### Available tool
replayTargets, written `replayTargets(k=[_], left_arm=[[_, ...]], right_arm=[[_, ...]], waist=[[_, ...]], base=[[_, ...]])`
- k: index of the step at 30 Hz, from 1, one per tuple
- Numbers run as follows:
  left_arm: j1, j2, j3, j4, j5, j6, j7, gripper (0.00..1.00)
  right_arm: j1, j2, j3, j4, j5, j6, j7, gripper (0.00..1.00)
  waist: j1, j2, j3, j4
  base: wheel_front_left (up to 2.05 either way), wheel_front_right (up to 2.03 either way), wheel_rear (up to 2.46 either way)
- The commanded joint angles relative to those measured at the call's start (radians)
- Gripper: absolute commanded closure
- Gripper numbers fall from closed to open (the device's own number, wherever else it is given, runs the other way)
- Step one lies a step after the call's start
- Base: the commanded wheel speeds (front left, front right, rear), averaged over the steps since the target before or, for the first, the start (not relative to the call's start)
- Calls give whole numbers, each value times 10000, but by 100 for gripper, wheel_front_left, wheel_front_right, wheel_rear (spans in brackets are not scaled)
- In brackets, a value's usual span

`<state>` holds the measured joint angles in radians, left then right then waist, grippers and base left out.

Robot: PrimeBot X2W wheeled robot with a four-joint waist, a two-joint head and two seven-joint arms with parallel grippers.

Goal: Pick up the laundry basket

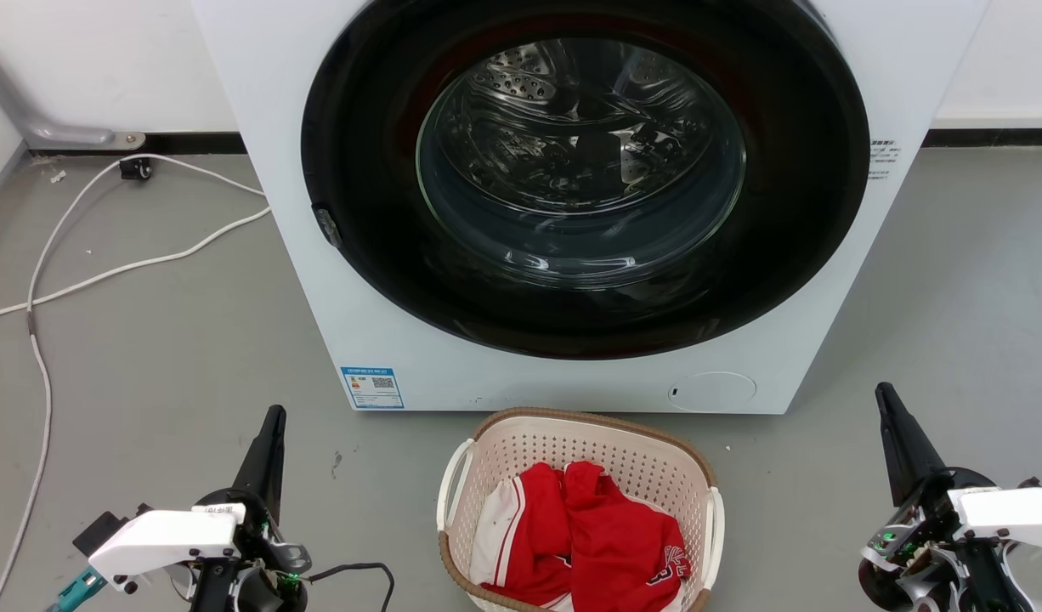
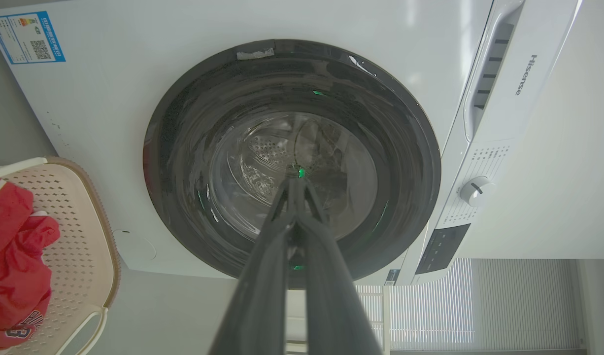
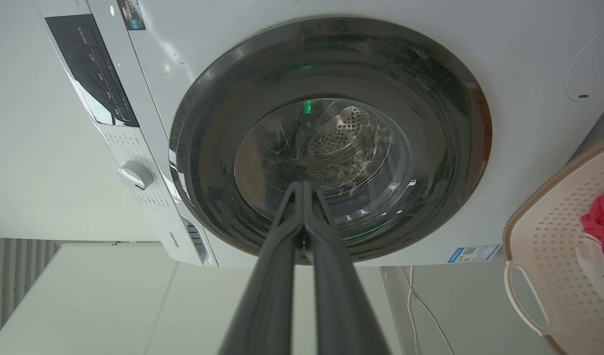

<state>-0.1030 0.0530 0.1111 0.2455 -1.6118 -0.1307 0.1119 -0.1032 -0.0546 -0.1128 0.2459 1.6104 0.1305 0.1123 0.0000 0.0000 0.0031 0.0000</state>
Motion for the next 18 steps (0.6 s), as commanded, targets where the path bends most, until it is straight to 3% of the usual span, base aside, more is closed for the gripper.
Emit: replayTargets(k=[1,18], left_arm=[[-113,-5,35,13,36,0,37,100],[-113,-9,40,14,44,0,46,100]], right_arm=[[-113,39,-13,8,-19,4,28,100],[-114,42,-18,9,-25,4,33,100]], waist=[[0,0,0,0],[0,0,0,0]], base=[[0,0,0],[0,0,0]])
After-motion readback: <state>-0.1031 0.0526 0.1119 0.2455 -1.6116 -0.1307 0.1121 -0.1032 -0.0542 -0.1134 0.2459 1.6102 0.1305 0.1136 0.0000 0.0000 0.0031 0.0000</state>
